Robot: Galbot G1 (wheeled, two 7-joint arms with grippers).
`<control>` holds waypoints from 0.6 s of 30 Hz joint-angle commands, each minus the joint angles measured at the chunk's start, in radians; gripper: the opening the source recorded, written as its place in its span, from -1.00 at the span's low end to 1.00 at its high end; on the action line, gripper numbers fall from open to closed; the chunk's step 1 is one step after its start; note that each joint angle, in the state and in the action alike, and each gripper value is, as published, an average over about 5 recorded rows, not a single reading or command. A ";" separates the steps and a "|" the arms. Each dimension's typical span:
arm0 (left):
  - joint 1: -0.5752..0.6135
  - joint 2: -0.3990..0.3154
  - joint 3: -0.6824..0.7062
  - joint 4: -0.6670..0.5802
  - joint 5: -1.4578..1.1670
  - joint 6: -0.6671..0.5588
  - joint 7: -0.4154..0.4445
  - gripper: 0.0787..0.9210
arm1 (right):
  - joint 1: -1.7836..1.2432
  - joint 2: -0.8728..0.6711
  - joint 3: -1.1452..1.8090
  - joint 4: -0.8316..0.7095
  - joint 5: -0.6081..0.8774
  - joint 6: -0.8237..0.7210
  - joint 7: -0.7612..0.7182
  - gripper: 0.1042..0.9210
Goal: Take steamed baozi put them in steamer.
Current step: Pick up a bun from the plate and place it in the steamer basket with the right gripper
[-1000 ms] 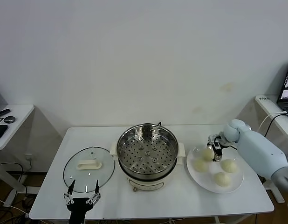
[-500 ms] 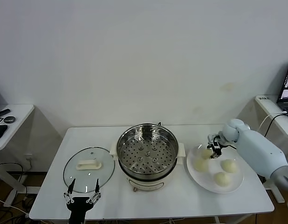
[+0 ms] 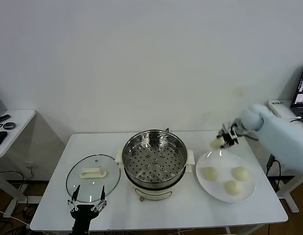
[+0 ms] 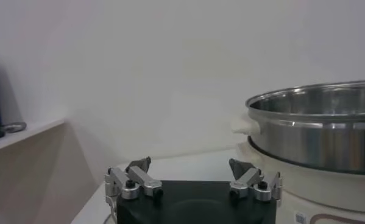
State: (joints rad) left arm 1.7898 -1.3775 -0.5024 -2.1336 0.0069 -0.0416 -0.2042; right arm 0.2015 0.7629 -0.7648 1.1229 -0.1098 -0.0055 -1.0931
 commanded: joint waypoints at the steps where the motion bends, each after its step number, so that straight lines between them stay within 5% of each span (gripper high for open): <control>1: -0.003 0.003 -0.001 0.001 -0.010 0.000 0.001 0.77 | 0.398 0.032 -0.257 0.116 0.299 0.031 0.009 -0.05; 9: -0.020 0.000 -0.009 0.001 -0.023 0.001 0.001 0.77 | 0.499 0.327 -0.425 0.102 0.405 0.132 -0.003 -0.01; 18: -0.037 -0.011 -0.026 0.011 -0.027 0.003 0.000 0.77 | 0.400 0.553 -0.481 -0.053 0.230 0.411 -0.036 -0.01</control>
State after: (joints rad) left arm 1.7546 -1.3890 -0.5284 -2.1270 -0.0167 -0.0392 -0.2048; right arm 0.5582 1.1081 -1.1399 1.1448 0.1524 0.2021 -1.1124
